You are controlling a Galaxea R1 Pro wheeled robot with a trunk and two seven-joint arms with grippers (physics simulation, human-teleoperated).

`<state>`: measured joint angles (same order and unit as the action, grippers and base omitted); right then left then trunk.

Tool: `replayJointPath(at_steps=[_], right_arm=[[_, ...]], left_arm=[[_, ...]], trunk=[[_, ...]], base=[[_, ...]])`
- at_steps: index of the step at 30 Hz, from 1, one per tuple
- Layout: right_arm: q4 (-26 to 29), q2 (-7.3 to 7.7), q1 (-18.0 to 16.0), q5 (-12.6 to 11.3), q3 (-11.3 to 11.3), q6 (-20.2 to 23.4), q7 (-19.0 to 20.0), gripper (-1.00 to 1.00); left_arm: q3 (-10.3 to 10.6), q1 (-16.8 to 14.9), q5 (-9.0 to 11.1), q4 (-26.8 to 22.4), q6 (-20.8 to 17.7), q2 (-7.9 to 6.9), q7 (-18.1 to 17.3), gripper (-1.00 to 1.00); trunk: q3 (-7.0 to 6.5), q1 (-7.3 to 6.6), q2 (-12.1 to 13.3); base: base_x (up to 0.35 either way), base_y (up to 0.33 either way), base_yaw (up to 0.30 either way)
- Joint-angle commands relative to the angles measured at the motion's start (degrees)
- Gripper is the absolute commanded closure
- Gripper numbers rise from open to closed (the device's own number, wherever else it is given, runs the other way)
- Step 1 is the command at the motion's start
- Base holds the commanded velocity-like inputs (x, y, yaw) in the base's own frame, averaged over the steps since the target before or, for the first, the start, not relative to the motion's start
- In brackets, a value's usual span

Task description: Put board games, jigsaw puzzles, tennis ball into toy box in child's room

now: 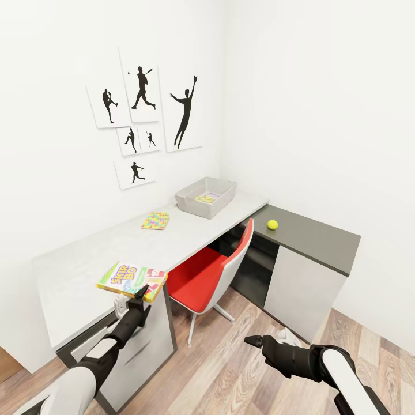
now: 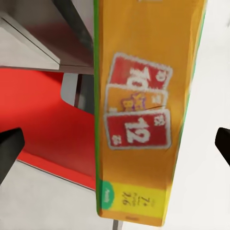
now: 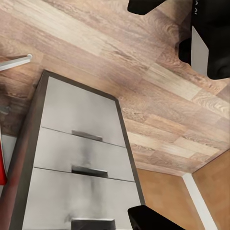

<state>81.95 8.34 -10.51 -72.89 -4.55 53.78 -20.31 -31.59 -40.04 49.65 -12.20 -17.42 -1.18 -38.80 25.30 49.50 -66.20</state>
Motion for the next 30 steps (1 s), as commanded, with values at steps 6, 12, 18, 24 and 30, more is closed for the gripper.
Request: replayJointPath(at_steps=[6, 12, 18, 24, 30], right_arm=[[0.06, 0.0, -0.04, -0.58, -0.1, 0.01, -0.6, -1.0], [0.05, -0.01, -0.05, -0.58, -0.11, 0.01, -0.6, -1.0], [0.05, 0.01, -0.04, -0.58, -0.11, 0.01, -0.6, -1.0], [0.05, -0.11, -0.04, -0.58, -0.11, 0.01, -0.6, -1.0], [0.05, -0.15, -0.04, -0.58, -0.11, 0.01, -0.59, -1.0]], left_arm=[[-0.16, -0.12, 0.6, -0.09, -0.58, -0.22, -0.05, -1.0], [-0.06, -0.13, 0.78, -0.56, -0.57, -0.23, -0.62, -1.0], [0.1, -0.13, 0.83, -1.7, -0.64, -0.19, -0.87, -1.0], [0.04, -0.13, 0.8, -1.83, -0.64, -0.22, -0.94, -1.0], [-0.13, -0.13, 0.8, -1.86, -0.61, -0.22, -0.96, -1.0]], trunk=[[0.06, 0.0, -0.04], [0.06, 0.0, -0.04], [0.06, 0.0, -0.04], [0.06, 0.0, -0.04], [0.06, 0.0, -0.04]], base=[[0.0, 0.0, 0.0], [0.0, 0.0, 0.0], [0.0, 0.0, 0.0], [0.0, 0.0, 0.0], [0.0, 0.0, 0.0]])
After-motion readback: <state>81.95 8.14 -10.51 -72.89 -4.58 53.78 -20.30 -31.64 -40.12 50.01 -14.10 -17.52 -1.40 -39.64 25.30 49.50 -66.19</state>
